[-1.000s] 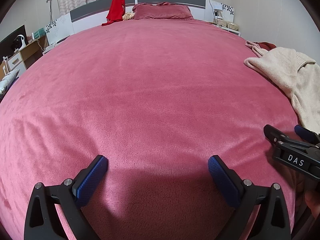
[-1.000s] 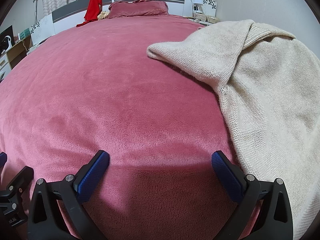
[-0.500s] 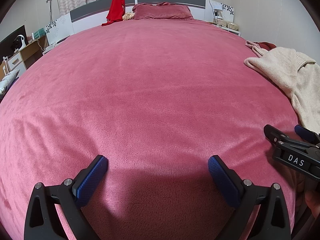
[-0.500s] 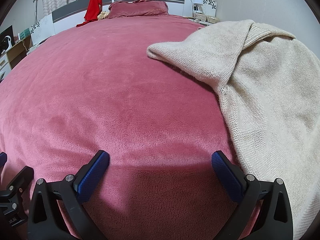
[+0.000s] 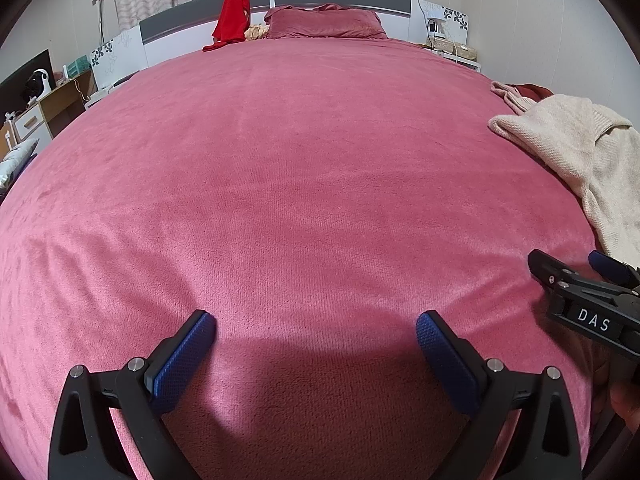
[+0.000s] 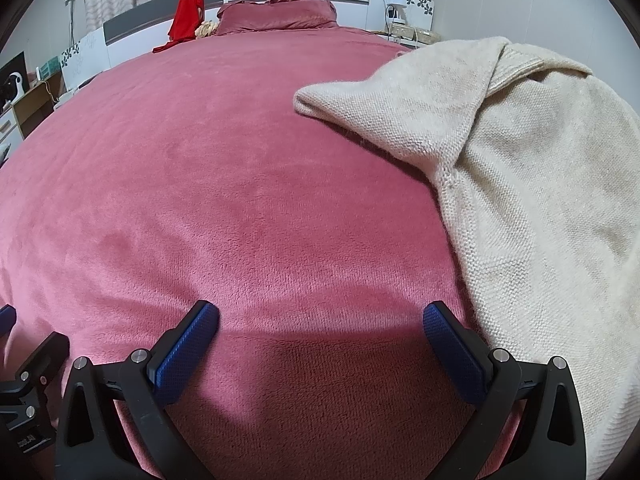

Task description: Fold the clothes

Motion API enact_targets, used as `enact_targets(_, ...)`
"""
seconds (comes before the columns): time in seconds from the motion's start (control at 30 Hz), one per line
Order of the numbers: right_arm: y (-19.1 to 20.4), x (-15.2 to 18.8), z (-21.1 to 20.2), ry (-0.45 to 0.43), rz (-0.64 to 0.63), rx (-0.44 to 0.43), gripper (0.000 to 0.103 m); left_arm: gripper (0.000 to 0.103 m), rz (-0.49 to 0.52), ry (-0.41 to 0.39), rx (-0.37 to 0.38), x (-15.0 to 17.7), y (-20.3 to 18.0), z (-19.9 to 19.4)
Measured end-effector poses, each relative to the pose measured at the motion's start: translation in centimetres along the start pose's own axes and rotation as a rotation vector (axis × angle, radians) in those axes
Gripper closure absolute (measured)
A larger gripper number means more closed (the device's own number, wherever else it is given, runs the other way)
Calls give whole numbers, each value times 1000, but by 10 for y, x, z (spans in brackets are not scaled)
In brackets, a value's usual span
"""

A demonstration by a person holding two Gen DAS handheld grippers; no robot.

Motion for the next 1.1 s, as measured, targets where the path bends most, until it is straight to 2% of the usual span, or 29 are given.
enact_targets(0.57, -27, -8, -3, 8, -5, 5, 0, 0, -9, 3, 6, 4, 3, -5)
enact_targets(1.1, -76, -13, -6, 0, 1, 2, 0, 0, -8, 3, -6, 9, 8, -7)
Point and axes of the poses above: each gripper's, at about its wrist camera, not at the fingertips, and z roughly the way its jaws point, y to its left, x to its underside, the point moved 1 cm from there along z, roughly the way its jaws point, and after that the axes turned 12 degrees about -y, right-handed, at the moved point
